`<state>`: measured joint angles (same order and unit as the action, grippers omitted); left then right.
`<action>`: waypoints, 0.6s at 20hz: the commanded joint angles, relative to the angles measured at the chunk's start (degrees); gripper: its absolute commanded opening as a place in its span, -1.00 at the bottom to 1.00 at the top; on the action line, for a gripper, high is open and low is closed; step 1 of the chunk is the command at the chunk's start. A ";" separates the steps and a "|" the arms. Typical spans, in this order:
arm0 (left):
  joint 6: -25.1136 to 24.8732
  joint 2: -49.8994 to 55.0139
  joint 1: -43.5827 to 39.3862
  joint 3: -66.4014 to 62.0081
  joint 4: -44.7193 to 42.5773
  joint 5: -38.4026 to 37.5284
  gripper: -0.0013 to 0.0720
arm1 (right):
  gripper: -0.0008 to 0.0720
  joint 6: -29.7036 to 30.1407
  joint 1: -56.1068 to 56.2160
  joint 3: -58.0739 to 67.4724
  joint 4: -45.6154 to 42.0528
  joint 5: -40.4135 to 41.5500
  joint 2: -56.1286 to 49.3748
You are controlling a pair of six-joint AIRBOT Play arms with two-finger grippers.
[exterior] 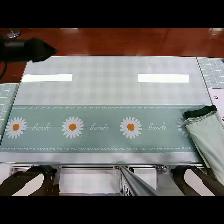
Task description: Fold the shirts.
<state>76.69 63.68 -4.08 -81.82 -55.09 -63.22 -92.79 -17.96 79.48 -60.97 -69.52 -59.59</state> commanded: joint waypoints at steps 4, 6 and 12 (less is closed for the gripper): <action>17.46 4.98 -9.16 9.57 -28.13 0.04 -0.90 | -0.93 -11.61 28.26 -5.70 -35.98 -3.58 -17.81; 19.71 4.98 -6.78 15.91 -27.45 1.60 -0.90 | -0.93 -12.52 27.28 -8.28 -36.00 -3.34 -19.85; 16.87 5.03 -6.19 16.65 -27.23 1.75 -0.90 | -0.93 -12.26 27.34 -8.00 -37.07 -3.54 -18.75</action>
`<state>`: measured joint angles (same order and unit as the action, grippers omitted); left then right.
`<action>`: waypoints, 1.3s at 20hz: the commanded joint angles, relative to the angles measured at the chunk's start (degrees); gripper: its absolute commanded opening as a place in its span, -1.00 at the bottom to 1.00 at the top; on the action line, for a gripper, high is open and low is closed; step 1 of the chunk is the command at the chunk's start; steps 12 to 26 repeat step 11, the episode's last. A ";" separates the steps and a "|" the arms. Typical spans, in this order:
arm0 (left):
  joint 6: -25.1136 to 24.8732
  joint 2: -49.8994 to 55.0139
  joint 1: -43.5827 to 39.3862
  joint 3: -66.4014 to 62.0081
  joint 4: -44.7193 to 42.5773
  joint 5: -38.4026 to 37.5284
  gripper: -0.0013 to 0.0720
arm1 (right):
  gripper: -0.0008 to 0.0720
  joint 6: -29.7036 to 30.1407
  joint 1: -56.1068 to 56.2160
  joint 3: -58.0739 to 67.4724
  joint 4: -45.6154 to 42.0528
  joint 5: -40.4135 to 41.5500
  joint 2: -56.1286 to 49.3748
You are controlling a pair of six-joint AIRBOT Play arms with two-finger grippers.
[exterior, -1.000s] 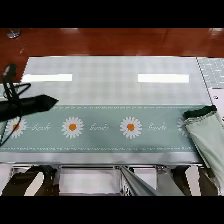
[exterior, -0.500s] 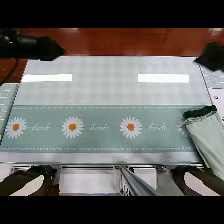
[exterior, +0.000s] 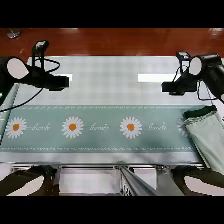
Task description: Fold the shirts.
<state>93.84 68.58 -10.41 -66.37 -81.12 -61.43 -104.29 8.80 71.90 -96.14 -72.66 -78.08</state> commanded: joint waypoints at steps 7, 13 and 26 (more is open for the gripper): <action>-0.28 0.79 0.15 1.20 -1.20 -0.04 -0.90 | -0.93 -0.76 0.59 -0.42 -1.90 -0.39 -0.26; -0.28 0.79 0.15 1.20 -1.20 -0.04 -0.90 | -0.93 -0.76 0.59 -0.42 -1.90 -0.39 -0.26; -0.28 0.79 0.15 1.20 -1.20 -0.04 -0.90 | -0.93 -0.76 0.59 -0.42 -1.90 -0.39 -0.26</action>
